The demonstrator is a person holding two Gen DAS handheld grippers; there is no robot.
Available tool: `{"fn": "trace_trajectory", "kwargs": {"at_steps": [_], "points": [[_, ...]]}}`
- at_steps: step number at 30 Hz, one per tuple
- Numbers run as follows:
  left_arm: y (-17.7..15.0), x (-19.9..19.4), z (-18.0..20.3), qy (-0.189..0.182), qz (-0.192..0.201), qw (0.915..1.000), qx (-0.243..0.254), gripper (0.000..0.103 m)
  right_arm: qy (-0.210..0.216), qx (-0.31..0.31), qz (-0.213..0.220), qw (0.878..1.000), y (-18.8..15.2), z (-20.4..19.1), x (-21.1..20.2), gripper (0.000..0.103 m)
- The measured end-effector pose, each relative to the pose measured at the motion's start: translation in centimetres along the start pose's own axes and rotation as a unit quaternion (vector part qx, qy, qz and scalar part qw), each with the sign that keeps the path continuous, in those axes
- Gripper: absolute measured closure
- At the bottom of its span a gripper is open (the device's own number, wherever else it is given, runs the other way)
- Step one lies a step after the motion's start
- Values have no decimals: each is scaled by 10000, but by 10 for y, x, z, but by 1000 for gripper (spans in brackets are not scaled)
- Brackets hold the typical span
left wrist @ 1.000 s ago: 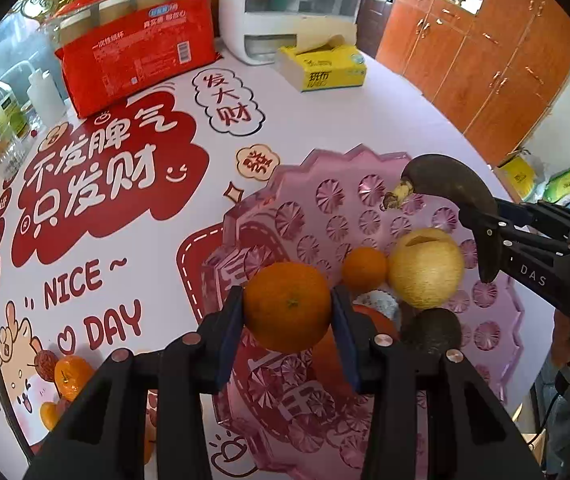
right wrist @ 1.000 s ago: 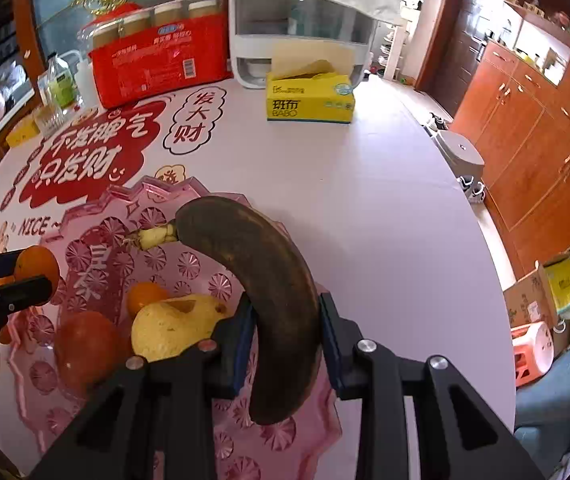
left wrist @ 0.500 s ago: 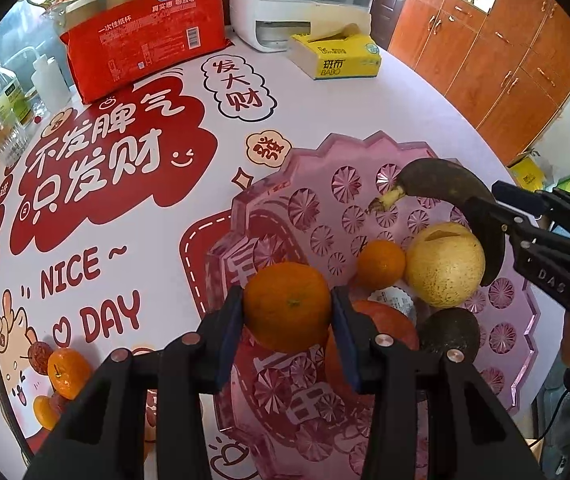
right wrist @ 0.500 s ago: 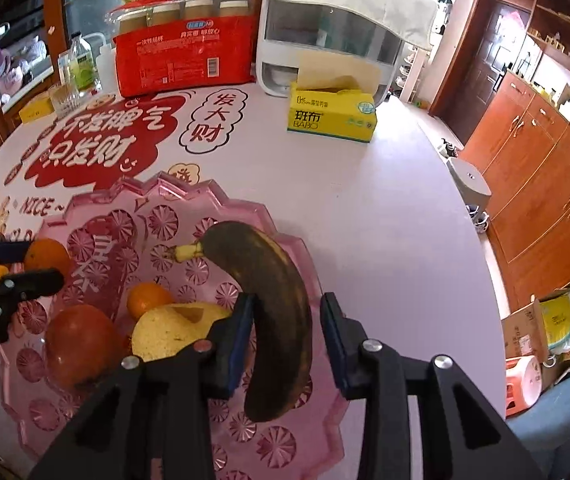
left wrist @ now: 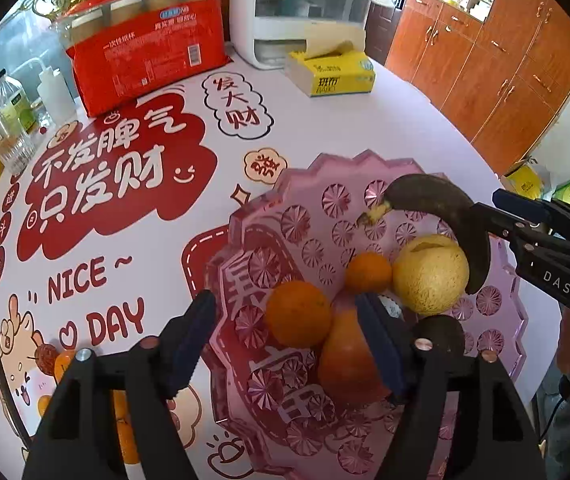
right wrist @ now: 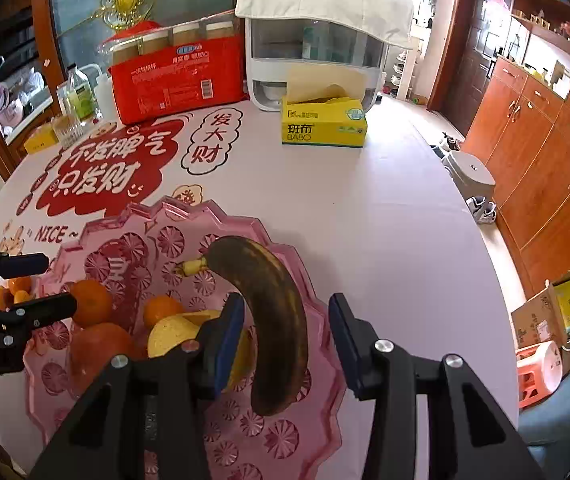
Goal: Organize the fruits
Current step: 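Carry the tangerine and banana over the pink bowl with both tools, then open the left tool to drop the tangerine while the right tool releases the banana, then withdraw both tools from the bowl back to the fruit row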
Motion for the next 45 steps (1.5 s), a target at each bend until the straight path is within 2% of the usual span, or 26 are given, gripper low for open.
{"fn": "trace_trajectory", "kwargs": {"at_steps": [5,12,22,32,41,45], "points": [[1,-5,1,3,22,10000,-36,29,29,135,63,9999,0,0,-8,59],[2,-22,-2,7,191,9997,-152,19,116,167,178,9996,-3,-10,-23,59],[-4,-51,-3,-84,319,9994,-127,18,306,302,239,9988,-11,-27,-46,59],[-9,-105,-7,-78,556,9984,-1,18,425,342,457,9975,-15,-53,-87,58],[-6,-167,-26,266,910,9953,213,18,556,294,764,9951,-9,-85,-132,53],[-3,-191,-42,398,1036,9936,218,18,482,219,933,9942,-2,-100,-153,50]]}}
Point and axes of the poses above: each gripper's, at about its wrist camera, not at the fingertips, and x roughly the way its jaws point, z to its right, y to its top, the point moved 5 cm from there along x, roughly the way its jaws point, and after that the axes turned 7 degrees about z, right-handed, at the moved point
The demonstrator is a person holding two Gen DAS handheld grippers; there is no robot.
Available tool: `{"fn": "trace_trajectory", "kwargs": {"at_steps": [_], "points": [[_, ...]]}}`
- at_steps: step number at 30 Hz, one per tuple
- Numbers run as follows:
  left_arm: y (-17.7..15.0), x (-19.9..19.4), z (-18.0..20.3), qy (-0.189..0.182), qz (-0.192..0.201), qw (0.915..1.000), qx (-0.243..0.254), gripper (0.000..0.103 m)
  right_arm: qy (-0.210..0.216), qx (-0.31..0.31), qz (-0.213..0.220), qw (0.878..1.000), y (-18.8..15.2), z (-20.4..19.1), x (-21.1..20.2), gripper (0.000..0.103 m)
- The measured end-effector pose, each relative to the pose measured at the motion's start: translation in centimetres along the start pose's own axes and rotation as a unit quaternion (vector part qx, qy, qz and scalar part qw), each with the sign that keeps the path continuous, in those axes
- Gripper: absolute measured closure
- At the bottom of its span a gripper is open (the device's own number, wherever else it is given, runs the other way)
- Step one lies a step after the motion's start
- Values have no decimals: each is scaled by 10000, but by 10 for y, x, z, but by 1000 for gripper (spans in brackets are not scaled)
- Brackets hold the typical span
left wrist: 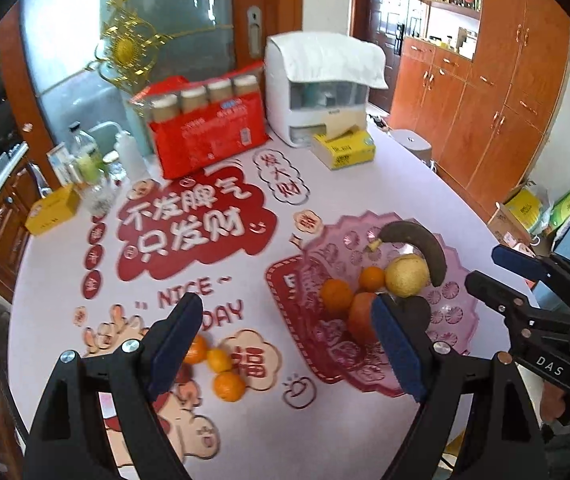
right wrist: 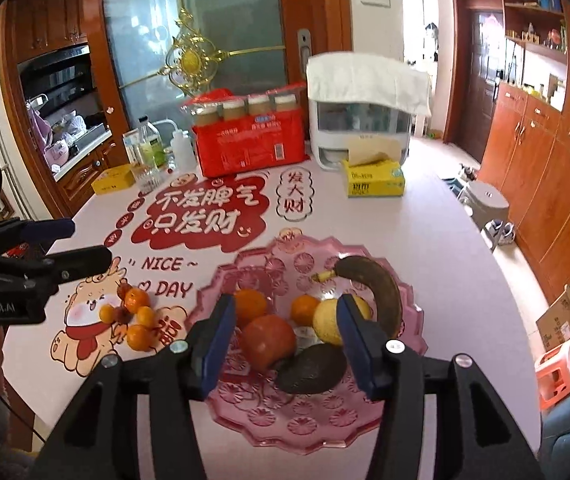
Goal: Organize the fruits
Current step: 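Withdraw both tools from the bowl back to the fruit row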
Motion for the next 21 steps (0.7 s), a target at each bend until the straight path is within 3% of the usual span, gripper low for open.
{"fn": "trace_trajectory", "kwargs": {"at_steps": [11,21], "points": [[14,-57,-67,379,349,9985,170,18,73,-58,284,9996,18,-60,-29,49],[12,-72,-148,591,371,9975,110,18,188,-102,171,9996,12,-130,-15,49]]}}
Point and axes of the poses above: each gripper's, at about its wrist camera, not at the fingertips, and x roughly the way its jaws point, z to its right, y to its top, the point moved 5 cm from there along x, roughly the way its jaws point, and after that the axes turned 7 degrees about z, right-handed, at the moved point
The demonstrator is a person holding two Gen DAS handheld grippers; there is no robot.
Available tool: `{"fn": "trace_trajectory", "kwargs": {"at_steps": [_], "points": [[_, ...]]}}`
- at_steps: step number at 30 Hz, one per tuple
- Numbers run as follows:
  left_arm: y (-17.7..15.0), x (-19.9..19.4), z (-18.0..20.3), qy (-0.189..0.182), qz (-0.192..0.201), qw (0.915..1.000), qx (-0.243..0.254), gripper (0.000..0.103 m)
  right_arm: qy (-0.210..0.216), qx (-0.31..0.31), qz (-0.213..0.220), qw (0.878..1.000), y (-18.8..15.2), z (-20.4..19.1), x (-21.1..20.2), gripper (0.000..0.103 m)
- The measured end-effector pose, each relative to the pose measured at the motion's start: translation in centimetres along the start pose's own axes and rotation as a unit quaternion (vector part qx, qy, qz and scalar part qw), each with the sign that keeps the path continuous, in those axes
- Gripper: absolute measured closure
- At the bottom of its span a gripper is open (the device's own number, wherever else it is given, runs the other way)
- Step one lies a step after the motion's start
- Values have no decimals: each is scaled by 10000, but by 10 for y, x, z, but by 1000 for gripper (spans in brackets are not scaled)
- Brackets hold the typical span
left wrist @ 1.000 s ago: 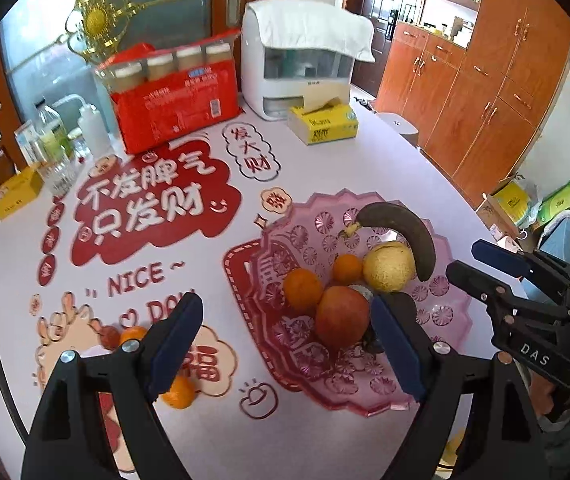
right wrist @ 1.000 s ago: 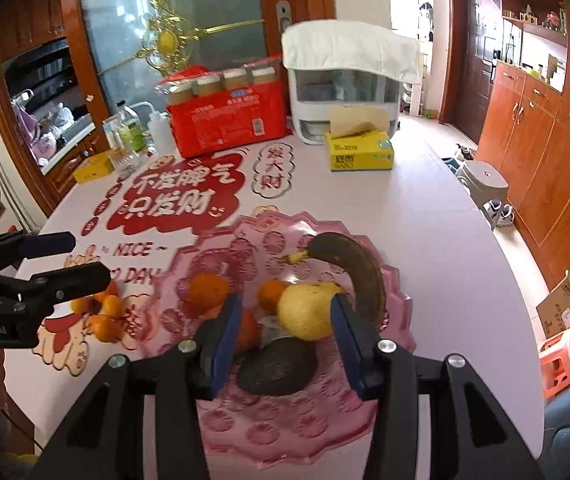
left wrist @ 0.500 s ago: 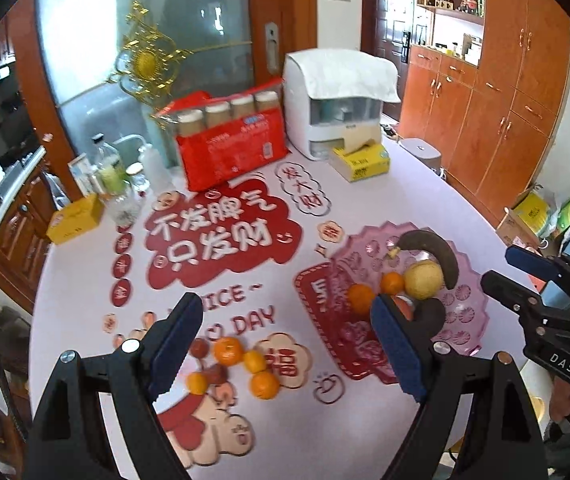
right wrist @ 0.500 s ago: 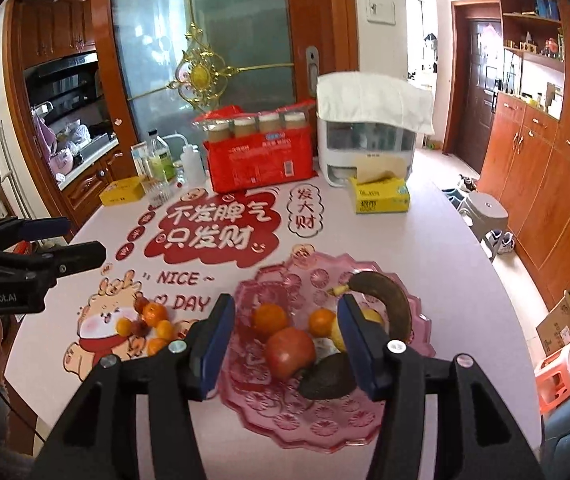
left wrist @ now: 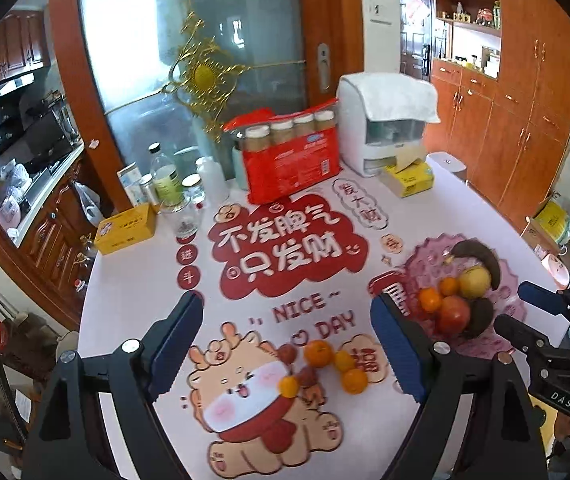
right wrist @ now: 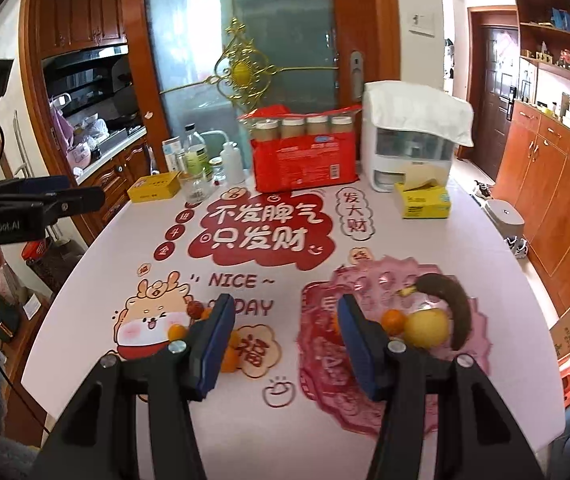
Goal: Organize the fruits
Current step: 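Withdraw both tools from the bowl back to the fruit row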
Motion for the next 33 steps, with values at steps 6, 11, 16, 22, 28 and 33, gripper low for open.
{"fn": "trace_trajectory", "kwargs": {"at_steps": [6,11,16,22,28,33], "points": [[-32,37,-28,-85,-386,9991,173,18,-14,55,-325,9995,-20,-33,35,49],[-76,81,-37,-526,-862,9945,259,18,-87,258,-770,9967,-49,-51,73,49],[-117,120,-30,-943,-1255,9870,344,19,-114,451,-1167,9921,-76,-60,104,49],[-162,167,-23,-1431,-1794,9732,142,33,-92,651,-1633,9844,-105,-72,141,49],[-175,187,-20,-1697,-1940,9662,68,41,-167,681,-1904,9792,-123,-77,164,49],[-180,195,-14,-1892,-2049,9602,153,57,-203,734,-2035,9761,-131,-78,176,56]]}}
Point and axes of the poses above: each gripper's, at about its wrist camera, not at the fingertips, and x roughly the way its jaws point, z to its right, y to its top, the point moved 5 cm from there along x, roughly the way its jaws point, and after that the axes turned 7 degrees about z, right-handed, at the moved point
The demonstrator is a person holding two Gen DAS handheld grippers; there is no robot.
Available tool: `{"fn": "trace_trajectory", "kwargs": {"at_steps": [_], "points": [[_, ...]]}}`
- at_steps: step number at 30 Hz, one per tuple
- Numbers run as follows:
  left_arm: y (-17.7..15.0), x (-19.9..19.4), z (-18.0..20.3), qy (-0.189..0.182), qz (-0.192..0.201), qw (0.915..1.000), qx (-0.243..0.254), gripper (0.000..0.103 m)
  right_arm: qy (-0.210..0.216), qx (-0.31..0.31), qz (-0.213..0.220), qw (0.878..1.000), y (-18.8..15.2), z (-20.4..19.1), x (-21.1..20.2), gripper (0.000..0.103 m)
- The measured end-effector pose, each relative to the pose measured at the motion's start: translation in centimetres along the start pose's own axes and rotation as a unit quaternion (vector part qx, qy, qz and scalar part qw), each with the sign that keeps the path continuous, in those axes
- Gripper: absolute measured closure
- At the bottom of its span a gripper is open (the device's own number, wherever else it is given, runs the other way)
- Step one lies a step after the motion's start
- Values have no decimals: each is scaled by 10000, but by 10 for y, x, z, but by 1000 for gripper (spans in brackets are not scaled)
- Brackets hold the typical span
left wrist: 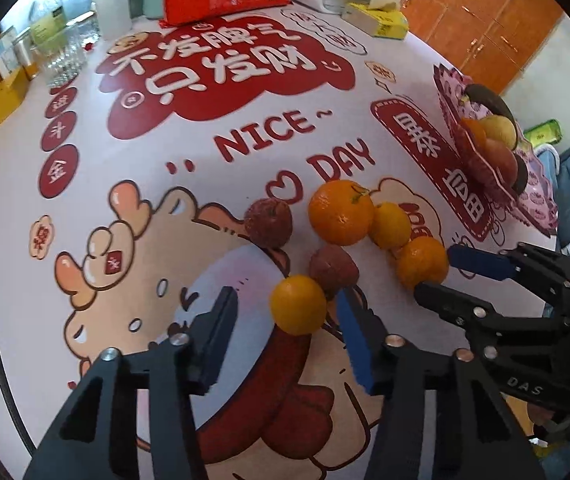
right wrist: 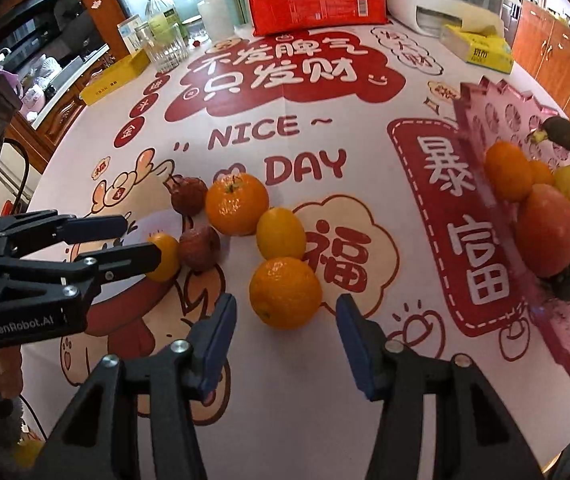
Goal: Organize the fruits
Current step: 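Withdraw both tools from the bowl back to the fruit row, then grasp a small tangerine with the left tool while the right tool grasps another tangerine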
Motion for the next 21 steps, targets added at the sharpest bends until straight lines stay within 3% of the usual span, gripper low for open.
{"fn": "trace_trajectory", "kwargs": {"at_steps": [3,11,21], "points": [[-1,4,3,-56,-58,9999,71,63,-2,27,-77,10000,0,0,6,63],[-2,13,4,-148,-131,9998,-20,72,61,88,-22,9999,-1,1,8,63],[-3,4,5,-77,0,9999,-150,75,340,192,-28,9992,-2,4,6,65]]}}
Point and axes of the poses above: each gripper's, at about its wrist camera, not at the fingertips, and x roughly the way its jaws point, z to its right, y to its top, the point moved 5 cm from there along x, roughly the way its jaws point, and after that the axes turned 7 degrees about z, right-handed, at the moved point
